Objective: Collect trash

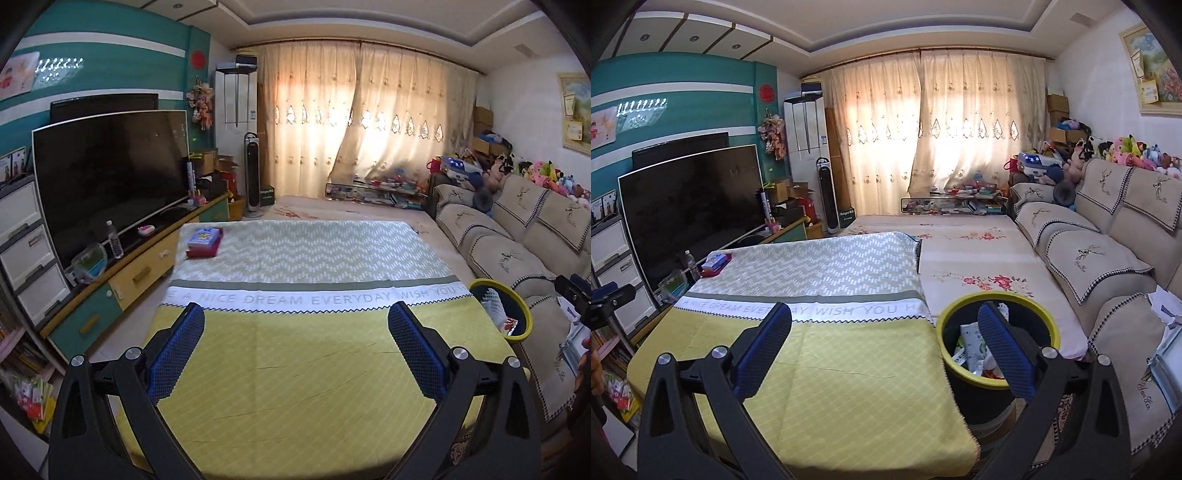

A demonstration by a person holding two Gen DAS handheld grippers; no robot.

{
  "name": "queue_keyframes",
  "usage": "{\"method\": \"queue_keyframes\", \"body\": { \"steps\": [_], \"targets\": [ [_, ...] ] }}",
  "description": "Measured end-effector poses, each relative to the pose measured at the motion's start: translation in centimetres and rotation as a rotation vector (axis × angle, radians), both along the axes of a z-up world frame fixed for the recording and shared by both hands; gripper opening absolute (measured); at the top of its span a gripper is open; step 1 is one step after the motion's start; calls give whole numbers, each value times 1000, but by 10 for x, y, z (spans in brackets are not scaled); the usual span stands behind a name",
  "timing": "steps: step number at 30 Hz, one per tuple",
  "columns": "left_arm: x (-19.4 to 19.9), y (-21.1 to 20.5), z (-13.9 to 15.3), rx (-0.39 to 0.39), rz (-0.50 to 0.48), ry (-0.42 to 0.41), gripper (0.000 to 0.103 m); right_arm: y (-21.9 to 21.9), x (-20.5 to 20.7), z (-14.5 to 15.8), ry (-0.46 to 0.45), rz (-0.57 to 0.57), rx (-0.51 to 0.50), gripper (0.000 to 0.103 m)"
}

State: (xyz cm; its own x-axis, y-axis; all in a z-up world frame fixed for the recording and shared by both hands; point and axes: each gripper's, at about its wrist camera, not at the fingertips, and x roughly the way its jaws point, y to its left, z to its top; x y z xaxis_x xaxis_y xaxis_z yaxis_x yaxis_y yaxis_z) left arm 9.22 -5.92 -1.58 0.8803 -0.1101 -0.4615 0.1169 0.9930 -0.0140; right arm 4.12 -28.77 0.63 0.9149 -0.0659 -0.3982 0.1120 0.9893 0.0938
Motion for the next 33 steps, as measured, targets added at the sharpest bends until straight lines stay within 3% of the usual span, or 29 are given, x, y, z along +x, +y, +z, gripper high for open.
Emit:
{"method": "queue_keyframes", "body": {
  "steps": [33],
  "targets": [
    [-12,-23,-9,-12,-24,22,98,4,-4,-8,24,-20,-15,96]
  ]
}}
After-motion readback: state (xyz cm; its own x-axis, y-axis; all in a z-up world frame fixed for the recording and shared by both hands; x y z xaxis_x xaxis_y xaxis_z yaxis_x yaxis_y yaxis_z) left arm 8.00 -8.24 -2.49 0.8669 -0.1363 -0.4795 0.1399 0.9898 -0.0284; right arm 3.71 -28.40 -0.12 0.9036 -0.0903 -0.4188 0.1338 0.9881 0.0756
